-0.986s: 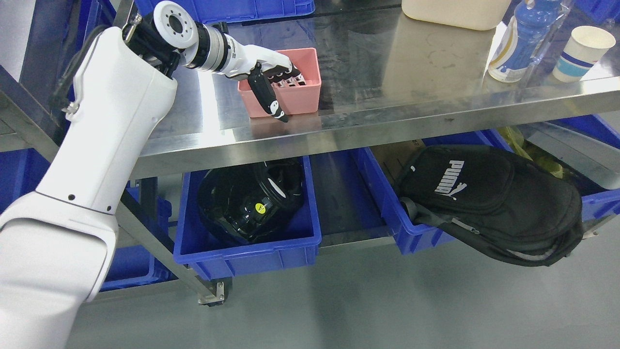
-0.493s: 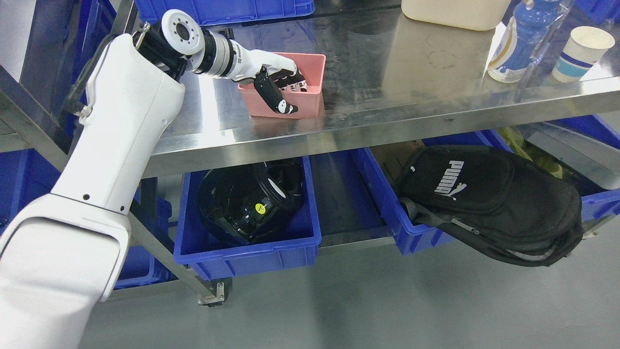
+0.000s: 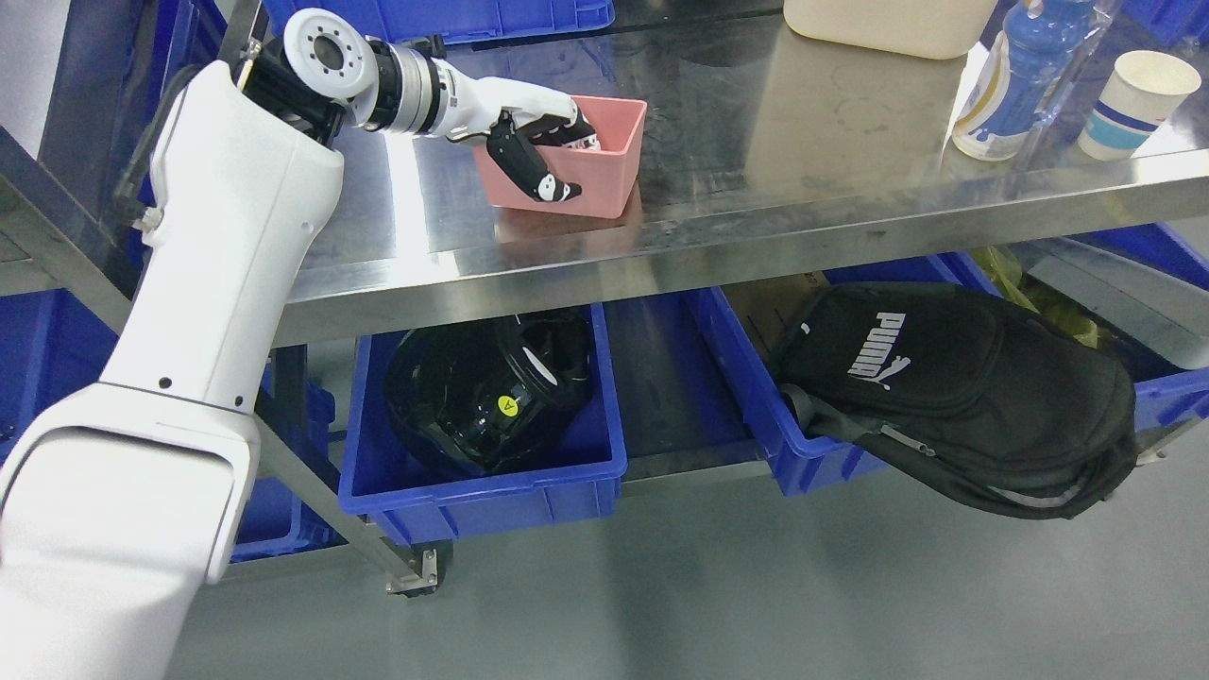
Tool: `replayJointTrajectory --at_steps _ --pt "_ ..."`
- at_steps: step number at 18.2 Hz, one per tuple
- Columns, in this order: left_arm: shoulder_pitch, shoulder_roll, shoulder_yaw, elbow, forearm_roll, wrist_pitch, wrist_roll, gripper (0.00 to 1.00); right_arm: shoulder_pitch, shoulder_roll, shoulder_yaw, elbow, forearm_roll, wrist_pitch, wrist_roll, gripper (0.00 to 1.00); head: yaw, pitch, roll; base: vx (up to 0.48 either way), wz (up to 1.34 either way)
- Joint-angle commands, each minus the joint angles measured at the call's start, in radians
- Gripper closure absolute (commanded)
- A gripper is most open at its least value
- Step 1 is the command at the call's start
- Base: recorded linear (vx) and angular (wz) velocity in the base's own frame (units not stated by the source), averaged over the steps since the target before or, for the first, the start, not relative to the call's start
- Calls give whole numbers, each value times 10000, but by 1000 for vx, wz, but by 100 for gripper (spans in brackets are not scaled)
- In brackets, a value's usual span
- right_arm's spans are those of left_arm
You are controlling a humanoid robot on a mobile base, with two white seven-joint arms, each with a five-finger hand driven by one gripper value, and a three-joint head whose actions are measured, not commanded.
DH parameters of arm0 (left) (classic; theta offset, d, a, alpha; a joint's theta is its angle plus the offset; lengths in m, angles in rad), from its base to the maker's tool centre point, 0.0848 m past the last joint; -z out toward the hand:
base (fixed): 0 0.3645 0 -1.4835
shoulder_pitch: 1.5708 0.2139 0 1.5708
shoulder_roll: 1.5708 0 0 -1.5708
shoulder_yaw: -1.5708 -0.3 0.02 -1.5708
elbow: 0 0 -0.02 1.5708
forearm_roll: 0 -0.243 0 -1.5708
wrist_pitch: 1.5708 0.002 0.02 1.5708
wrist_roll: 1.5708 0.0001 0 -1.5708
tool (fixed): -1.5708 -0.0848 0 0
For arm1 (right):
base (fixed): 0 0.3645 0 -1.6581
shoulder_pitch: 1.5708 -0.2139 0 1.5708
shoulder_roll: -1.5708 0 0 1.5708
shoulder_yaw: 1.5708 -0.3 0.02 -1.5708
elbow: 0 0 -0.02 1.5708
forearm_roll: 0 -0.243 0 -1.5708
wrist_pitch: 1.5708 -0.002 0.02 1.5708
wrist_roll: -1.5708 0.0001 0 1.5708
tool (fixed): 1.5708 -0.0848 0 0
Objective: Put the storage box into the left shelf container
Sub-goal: 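Lift the pink box off the table with the left hand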
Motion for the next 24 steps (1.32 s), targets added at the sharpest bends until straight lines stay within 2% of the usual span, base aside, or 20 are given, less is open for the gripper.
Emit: replayJointTrajectory --at_steps 1,4,6,11,17,20,21,24 --pt "121 179 2191 -1560 -232 -265 199 98 77 -175 0 -175 -31 -7 8 0 0 0 0 0 0" --pt "396 425 2497 -2372 -232 -740 199 98 77 -175 0 -175 -31 -7 8 0 0 0 0 0 0" --pt "840 441 2819 -3215 -232 -1413 199 98 77 -175 0 -175 -31 -7 8 0 0 0 0 0 0" --pt "2480 441 3983 -5347 -217 -4265 153 98 77 -175 0 -175 -31 -7 8 0 0 0 0 0 0" --pt "3953 349 5042 -7404 -202 -6797 138 98 77 -175 0 -175 -31 -7 8 0 0 0 0 0 0" --pt "4553 196 5504 -7897 -186 -7628 107 98 77 -175 0 -175 -31 -7 8 0 0 0 0 -23 44" --pt "4676 -124 5748 -7913 -186 -7797 107 98 77 -175 0 -175 -31 -7 8 0 0 0 0 -36 51" --pt "4846 -632 5919 -7913 -186 -7844 76 98 77 -175 0 -175 -31 -7 8 0 0 0 0 -102 113"
